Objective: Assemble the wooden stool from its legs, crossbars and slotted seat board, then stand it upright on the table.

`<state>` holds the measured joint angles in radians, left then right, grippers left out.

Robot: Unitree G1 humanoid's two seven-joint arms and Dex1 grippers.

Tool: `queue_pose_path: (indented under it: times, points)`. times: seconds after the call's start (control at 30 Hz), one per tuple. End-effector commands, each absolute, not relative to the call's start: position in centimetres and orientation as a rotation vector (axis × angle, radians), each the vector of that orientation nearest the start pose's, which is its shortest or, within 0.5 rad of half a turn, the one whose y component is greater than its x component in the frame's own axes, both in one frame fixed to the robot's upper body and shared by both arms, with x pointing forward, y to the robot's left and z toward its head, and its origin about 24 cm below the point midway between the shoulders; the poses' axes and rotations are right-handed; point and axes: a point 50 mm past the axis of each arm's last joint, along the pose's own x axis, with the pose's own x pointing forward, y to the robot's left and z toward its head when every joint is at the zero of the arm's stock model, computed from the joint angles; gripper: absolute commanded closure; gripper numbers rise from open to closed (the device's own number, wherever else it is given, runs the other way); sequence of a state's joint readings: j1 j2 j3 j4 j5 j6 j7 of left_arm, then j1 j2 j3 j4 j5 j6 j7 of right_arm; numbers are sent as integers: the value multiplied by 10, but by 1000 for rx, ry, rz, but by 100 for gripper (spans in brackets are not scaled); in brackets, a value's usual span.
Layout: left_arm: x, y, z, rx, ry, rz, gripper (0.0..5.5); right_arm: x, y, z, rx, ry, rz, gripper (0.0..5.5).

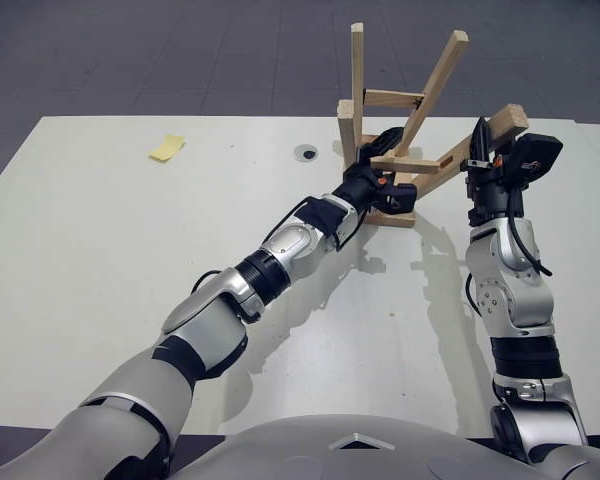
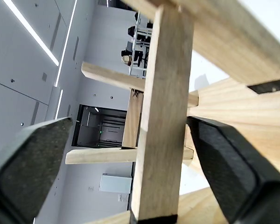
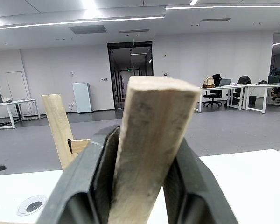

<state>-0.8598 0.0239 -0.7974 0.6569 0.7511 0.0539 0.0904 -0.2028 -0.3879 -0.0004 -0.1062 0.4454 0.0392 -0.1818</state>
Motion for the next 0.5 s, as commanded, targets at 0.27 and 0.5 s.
queue_pose_path:
  times: [0.27, 0.5]
  points:
    - [339, -50, 109, 1301, -499, -587, 271, 228, -203, -26, -194, 596, 88, 429]
    - [339, -52, 115, 1244, -511, -574, 392, 228, -202, -26, -204, 598, 99, 429]
